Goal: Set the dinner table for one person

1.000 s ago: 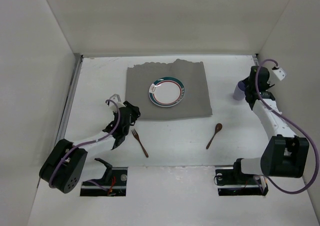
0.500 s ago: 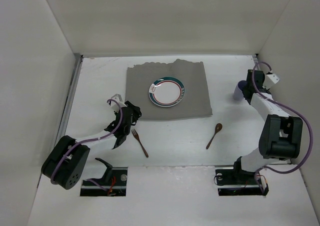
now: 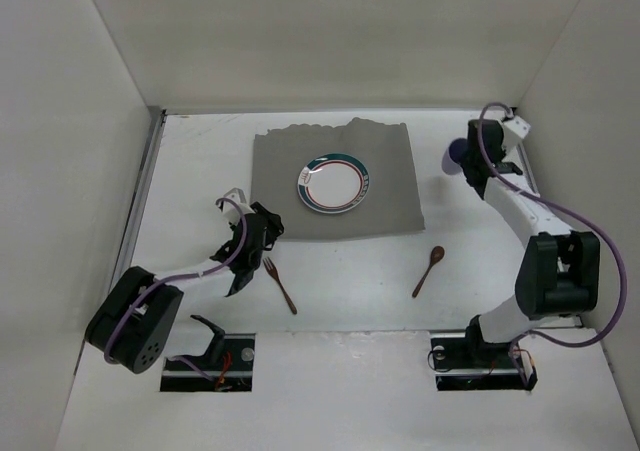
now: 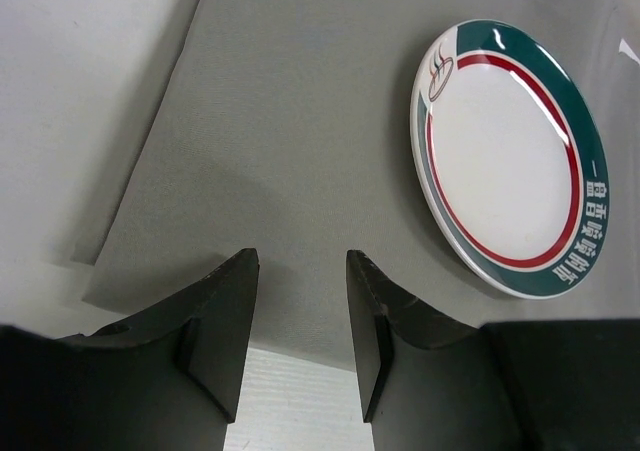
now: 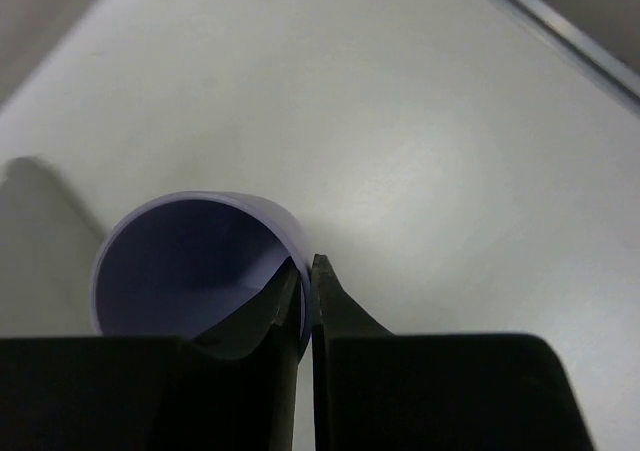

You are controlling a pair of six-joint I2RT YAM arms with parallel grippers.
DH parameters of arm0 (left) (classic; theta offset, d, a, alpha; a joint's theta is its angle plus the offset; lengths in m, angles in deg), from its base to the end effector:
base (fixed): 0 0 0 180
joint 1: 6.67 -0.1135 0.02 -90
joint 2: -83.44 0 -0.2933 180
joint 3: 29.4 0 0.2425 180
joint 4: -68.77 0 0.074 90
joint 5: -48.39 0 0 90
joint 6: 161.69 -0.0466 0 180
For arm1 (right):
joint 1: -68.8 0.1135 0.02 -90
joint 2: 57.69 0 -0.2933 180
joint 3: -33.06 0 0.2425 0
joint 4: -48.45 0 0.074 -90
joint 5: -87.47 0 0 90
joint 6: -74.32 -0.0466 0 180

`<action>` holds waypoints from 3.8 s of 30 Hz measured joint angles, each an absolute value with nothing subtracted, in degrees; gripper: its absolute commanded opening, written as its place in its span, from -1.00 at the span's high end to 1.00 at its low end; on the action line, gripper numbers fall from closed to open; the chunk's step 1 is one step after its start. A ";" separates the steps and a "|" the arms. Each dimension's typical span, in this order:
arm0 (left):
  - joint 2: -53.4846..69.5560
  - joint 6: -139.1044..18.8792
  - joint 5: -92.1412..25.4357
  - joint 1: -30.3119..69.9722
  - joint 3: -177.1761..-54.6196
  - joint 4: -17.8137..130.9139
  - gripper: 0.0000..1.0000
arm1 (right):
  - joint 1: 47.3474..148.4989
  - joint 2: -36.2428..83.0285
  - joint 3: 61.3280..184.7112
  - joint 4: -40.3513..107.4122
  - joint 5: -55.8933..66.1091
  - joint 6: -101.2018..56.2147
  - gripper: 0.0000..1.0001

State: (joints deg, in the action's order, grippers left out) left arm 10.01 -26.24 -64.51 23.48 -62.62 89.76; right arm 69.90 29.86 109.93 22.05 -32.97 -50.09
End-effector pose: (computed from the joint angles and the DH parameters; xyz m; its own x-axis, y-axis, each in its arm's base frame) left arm 0.2097 -0.1008 0.1996 -0.3030 -0.5832 -0.7537 -0.1012 0.8061 -0.5831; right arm 0.3372 -0.0171 0.2928 -0.2783 0.4820 -0.8308 0.6604 0.7241 0.1988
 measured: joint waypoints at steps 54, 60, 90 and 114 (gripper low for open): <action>10.06 -26.68 -64.99 22.96 -62.62 90.19 0.24 | 85.13 57.31 148.64 12.32 -25.43 -39.19 -0.04; 10.10 -26.72 -65.25 23.31 -62.62 90.17 0.25 | 85.13 52.35 146.41 15.32 -25.38 -39.30 -0.02; 11.13 -30.83 -69.49 15.85 -69.20 80.23 0.01 | 78.12 46.62 112.07 29.57 -10.57 -52.43 0.09; 6.21 -34.17 -65.95 42.61 -82.99 70.92 0.48 | 78.49 23.26 97.41 35.10 -13.52 -56.87 0.29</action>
State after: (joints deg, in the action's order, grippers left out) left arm 6.21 -34.17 -65.95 42.61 -82.99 70.92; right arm 78.49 23.26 97.41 35.10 -13.52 -56.87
